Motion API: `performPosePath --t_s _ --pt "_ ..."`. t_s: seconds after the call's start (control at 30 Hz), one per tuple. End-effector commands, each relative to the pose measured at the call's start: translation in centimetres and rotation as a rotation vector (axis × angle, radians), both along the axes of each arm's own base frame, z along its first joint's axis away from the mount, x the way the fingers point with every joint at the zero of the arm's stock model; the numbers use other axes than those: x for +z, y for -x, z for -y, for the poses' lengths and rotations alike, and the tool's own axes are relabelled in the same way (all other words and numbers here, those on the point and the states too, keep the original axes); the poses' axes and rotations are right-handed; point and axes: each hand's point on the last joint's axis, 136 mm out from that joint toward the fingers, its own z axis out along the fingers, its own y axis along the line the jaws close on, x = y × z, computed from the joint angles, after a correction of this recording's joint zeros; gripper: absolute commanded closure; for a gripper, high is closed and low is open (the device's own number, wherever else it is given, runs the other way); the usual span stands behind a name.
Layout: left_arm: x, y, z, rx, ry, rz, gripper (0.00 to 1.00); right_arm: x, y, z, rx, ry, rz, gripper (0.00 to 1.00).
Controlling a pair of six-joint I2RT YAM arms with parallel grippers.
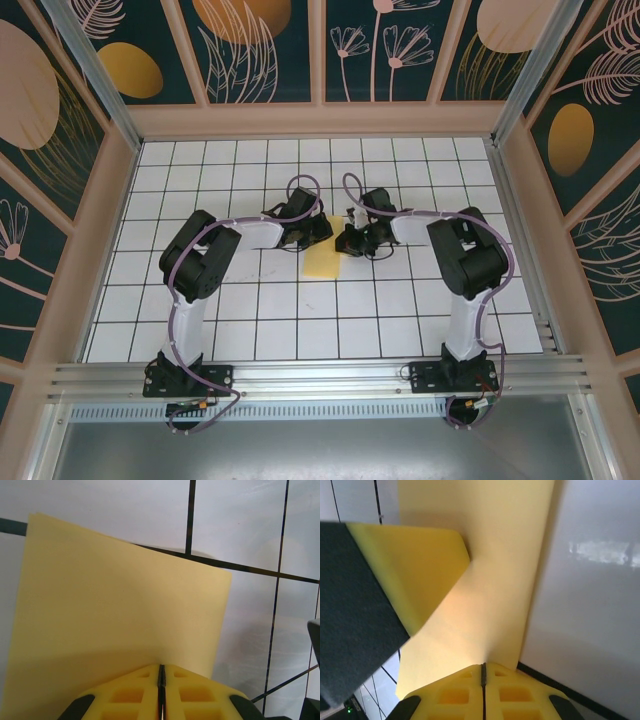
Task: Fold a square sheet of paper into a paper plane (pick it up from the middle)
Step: First fold in half a square sheet of paper at the center of the table.
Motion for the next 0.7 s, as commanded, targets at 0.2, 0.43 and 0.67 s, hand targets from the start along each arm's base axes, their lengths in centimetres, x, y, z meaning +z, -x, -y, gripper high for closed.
performPosePath --t_s 0.2,0.43,0.67 --pt "-4.2 1.0 -2.3 0.043 -0.118 -0.078 0.9 -0.7 5.4 0.9 0.074 0.043 -0.089 0.95" --pt "-4.2 1.0 -2.4 0.044 -0.118 -0.08 0.9 -0.8 7.6 0.5 0.108 0.036 -0.101 0.95" --pt "-3.5 0.9 -2.1 0.04 -0.104 -0.067 0.9 0.4 8.7 0.0 0.144 0.026 -0.076 0.94"
